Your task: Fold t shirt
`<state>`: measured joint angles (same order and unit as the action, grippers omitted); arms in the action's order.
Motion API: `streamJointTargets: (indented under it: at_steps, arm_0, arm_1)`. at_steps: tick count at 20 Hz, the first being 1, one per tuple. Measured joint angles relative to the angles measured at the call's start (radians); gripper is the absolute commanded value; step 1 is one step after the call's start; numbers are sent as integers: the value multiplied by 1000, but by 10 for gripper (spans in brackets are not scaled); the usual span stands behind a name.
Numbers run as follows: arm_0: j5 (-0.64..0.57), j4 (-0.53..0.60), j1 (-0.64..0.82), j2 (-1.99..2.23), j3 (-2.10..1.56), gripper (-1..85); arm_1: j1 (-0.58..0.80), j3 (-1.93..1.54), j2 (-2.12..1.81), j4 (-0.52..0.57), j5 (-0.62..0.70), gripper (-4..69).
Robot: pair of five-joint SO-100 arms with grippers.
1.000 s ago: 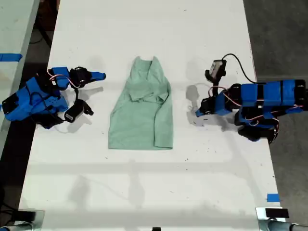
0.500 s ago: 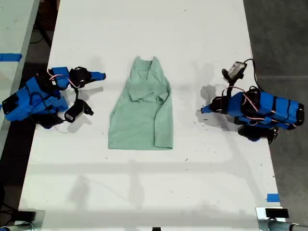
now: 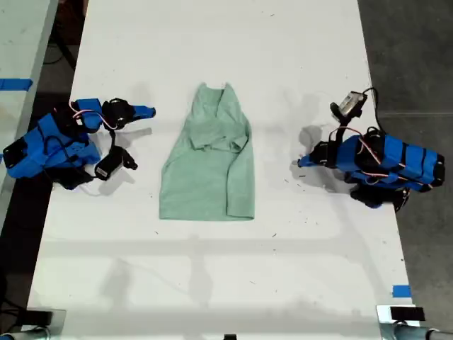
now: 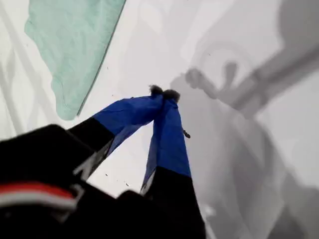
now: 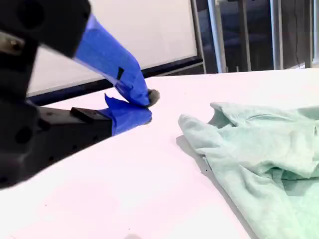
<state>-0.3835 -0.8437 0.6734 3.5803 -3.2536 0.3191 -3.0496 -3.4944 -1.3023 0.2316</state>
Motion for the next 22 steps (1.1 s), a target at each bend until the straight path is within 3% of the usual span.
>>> streamJointTargets:
  at_steps: [22]
  arm_0:
    - [0,0,0,0,0,-1]
  arm_1:
    - [3,0,0,-6,-26,-13]
